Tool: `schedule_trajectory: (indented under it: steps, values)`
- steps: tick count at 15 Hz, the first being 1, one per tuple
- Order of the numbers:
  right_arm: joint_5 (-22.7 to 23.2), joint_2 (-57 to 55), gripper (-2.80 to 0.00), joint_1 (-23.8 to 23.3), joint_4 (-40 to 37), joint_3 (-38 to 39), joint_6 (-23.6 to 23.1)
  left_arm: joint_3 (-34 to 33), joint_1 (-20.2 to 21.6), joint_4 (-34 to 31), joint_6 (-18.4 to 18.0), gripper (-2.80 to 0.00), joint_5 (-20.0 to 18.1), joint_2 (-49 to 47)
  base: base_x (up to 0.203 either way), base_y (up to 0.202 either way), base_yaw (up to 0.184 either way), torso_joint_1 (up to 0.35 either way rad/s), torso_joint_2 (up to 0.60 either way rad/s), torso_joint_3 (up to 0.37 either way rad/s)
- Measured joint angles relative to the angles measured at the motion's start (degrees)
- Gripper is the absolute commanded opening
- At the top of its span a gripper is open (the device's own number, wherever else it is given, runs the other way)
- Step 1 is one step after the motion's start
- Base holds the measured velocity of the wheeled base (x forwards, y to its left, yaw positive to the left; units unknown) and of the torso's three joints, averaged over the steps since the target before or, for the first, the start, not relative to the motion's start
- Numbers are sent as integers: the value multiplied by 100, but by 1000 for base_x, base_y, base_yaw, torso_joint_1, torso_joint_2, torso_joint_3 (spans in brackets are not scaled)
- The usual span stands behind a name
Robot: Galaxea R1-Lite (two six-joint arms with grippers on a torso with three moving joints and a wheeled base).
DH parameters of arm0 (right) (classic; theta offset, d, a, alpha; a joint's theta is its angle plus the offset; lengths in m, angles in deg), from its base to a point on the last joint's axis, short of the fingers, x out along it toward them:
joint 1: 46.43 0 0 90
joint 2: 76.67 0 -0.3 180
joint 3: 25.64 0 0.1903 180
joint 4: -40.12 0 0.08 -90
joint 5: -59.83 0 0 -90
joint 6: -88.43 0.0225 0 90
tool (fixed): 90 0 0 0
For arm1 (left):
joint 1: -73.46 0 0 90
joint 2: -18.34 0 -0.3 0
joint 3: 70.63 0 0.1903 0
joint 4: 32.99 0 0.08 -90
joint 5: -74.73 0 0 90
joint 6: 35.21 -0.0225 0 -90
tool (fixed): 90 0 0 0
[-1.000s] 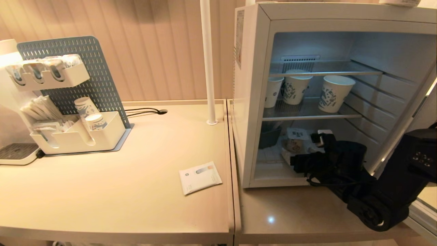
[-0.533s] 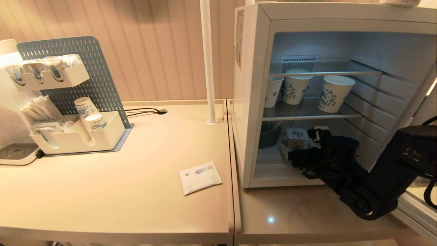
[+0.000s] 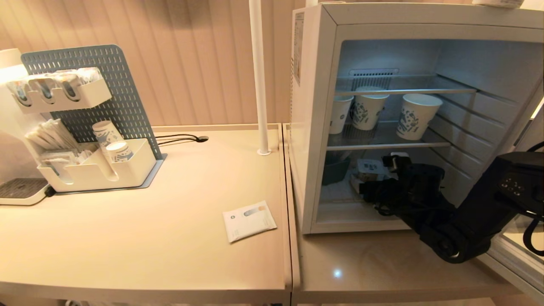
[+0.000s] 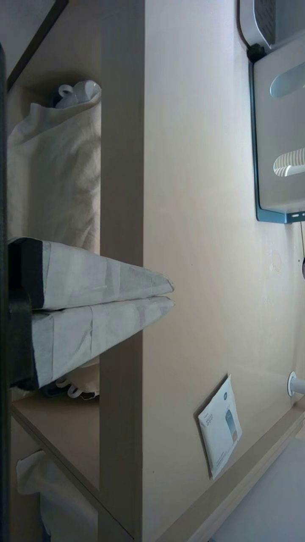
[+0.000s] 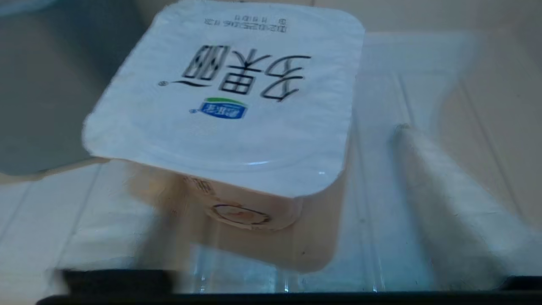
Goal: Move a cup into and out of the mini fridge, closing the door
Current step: Take the yoghurt out of the freezer
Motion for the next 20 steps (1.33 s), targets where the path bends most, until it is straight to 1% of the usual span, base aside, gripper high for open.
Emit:
schedule_trajectory:
  steps: [4,8,11,15,17,18,20]
  values:
    - [2,95,-280,4,-81,14,0,0,2,0,1,-280,0,0,0,0,0,0,0,0]
    - [2,347,-280,4,-160,204,1,0,0,0,1,-280,0,0,0,0,0,0,0,0]
    - [9,805,-280,12,-152,673,2,0,-5,0,-1,-280,0,0,0,0,0,0,0,0]
    - [-18,1704,-280,80,-118,1544,-78,0,0,2,-8,-280,0,0,0,0,0,0,0,0]
    - [-216,2294,-280,102,-134,1910,-117,0,-5,0,-8,-280,0,0,0,0,0,0,0,0]
    - [-447,2638,-280,107,-142,2069,-194,0,-5,2,-9,-280,1,0,0,0,0,0,0,0]
    - [-1099,3353,-280,154,-164,2341,-463,0,-5,0,-8,-280,-2,0,0,0,0,0,0,0]
